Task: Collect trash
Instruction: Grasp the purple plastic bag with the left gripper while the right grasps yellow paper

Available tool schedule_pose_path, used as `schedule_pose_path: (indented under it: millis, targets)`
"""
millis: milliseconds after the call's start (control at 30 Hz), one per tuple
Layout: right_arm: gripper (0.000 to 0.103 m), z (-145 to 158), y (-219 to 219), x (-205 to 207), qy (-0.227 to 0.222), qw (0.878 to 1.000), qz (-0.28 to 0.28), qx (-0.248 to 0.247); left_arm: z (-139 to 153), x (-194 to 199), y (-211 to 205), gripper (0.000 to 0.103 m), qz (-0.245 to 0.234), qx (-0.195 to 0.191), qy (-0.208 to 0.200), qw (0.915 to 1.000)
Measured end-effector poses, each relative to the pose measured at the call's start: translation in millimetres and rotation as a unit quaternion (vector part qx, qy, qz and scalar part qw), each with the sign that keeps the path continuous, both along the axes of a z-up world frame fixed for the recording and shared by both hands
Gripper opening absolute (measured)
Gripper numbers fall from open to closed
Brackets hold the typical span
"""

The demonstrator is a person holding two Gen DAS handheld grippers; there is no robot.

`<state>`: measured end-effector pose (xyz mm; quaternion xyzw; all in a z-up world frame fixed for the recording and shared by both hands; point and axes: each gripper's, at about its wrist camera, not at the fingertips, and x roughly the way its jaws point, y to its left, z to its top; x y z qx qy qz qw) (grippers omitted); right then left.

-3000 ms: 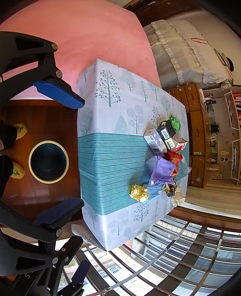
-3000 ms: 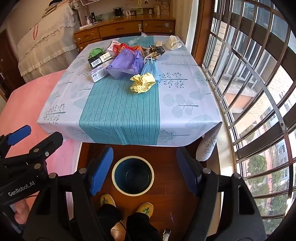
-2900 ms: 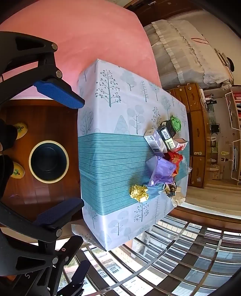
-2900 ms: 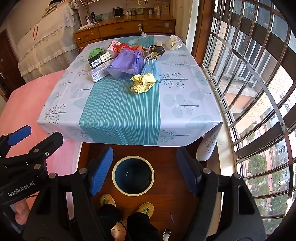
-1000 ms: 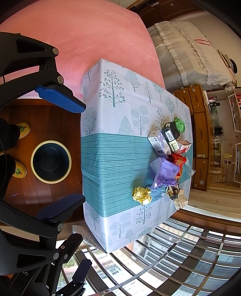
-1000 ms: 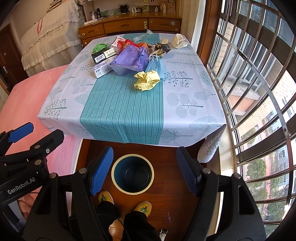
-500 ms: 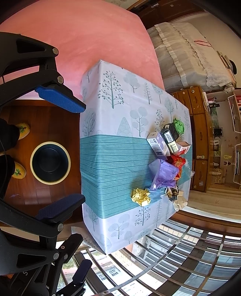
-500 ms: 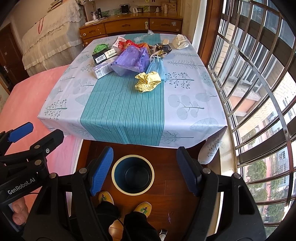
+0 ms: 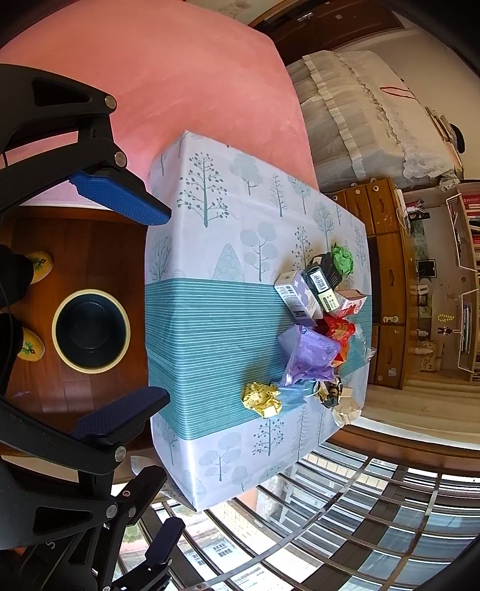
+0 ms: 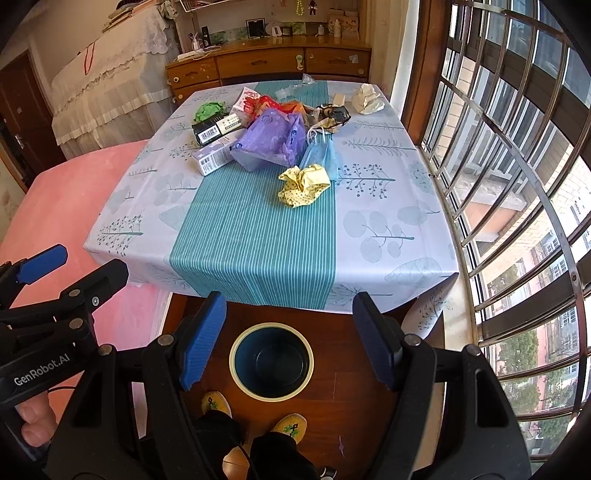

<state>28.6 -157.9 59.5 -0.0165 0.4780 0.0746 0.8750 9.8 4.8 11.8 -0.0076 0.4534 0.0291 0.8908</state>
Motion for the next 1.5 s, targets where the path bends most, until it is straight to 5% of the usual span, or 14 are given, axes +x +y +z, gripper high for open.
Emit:
schedule_pose_path:
  millis: [367, 700, 1000, 1200, 1333, 1433, 1500]
  targets:
    - [0.07, 17.6, 7.3, 41.0, -0.021, 1.0, 0.003, 0.012, 24.0, 42.4, 0.0, 0.091, 0.004, 0.06, 0.002, 0.9982]
    - [0.07, -11.7, 1.0, 130.9, 0.023, 0.994, -0.094, 0.043, 12.4, 159.4, 30.2, 0.091, -0.062, 0.031, 0.029, 0.9972]
    - [0.068, -80.1, -21.0, 203.4, 0.083, 0.973, -0.206, 0.058, -19.4, 278.5, 12.8, 0.091, -0.186, -0.006, 0.093, 0.9782]
    - [0.067, -115.2, -16.9, 222.1, 0.112, 0.966, -0.22, 0.081, -37.7, 326.1, -10.8, 0.091, -0.23, -0.041, 0.127, 0.964]
    - [0.054, -135.6, -10.3, 227.8, 0.125, 0.963, -0.217, 0.098, -50.6, 348.5, -20.0, 0.091, -0.24, -0.064, 0.158, 0.9557]
    - [0.03, -136.9, -3.7, 227.6, 0.111, 0.965, -0.205, 0.12, -59.2, 362.2, -27.0, 0.091, -0.244, -0.07, 0.179, 0.9506]
    - [0.026, -134.0, 1.2, 227.8, 0.103, 0.968, -0.201, 0.114, -63.3, 367.7, -31.0, 0.091, -0.246, -0.071, 0.189, 0.9481]
